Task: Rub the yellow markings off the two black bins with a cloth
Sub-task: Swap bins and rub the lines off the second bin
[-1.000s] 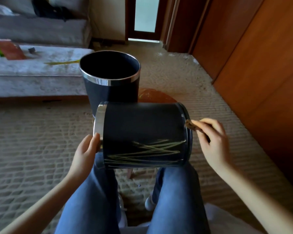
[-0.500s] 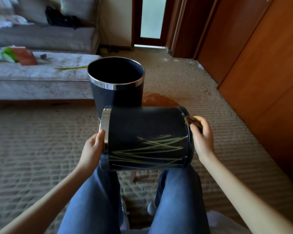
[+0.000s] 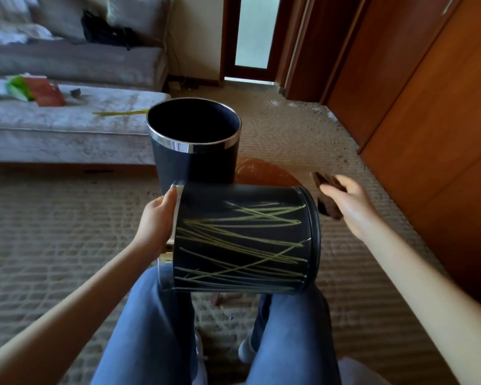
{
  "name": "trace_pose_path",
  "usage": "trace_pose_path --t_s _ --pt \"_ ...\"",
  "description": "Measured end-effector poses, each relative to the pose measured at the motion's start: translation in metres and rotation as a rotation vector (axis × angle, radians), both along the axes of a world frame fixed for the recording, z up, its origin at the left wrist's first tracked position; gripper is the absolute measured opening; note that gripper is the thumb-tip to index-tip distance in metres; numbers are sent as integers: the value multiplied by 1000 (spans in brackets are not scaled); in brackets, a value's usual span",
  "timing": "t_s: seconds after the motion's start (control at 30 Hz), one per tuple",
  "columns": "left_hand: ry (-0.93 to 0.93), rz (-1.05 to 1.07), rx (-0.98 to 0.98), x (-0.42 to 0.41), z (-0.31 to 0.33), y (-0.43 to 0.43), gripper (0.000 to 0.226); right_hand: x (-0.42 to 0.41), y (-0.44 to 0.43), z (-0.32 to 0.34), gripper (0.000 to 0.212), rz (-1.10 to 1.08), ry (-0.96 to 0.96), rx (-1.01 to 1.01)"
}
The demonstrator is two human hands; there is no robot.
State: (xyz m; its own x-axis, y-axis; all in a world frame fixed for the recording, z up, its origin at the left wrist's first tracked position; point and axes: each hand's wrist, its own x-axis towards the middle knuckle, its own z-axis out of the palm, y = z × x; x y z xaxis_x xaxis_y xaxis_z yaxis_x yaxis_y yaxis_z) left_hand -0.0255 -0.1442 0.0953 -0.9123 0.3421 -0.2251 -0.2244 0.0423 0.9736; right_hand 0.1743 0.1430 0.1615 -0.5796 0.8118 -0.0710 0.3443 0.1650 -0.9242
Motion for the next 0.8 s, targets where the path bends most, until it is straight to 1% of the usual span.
trace_pose_path --t_s 0.07,0.1,0.17,0.2,0.23,0.3,0.37,0.47,0.53,0.6,0.7,0.8 --pt "26 5 -13 -3 -2 2 43 -11 -1 13 29 121 -33 441" --pt "34 7 -25 -4 -2 3 43 -17 -4 14 27 212 -56 612" --pt "29 9 -37 -7 -2 3 44 -31 -8 -1 24 392 -171 896" --pt "18 6 -41 -9 -1 4 44 -35 -10 -9 23 456 -237 1003" --pt "6 5 -39 -10 0 5 46 -37 -13 -14 23 482 -275 1054" --pt "-13 10 -54 -11 2 8 47 -35 -17 -15 24 471 -267 1061" --pt "-27 22 -91 -14 2 11 47 -21 -28 -16 27 424 -195 1078" --pt "-32 13 -80 -20 5 17 47 18 -58 -32 27 413 -81 1186" --pt "3 8 -82 -24 1 16 54 35 -69 -44 28 414 -36 1256" --pt "59 9 -116 -24 -4 15 63 31 -66 -46 27 400 -33 1284" --pt "114 22 -145 -20 -9 12 65 -6 -52 -30 26 354 -101 1221" --pt "121 29 -146 -11 -11 7 63 -54 -31 -14 27 361 -366 1098"
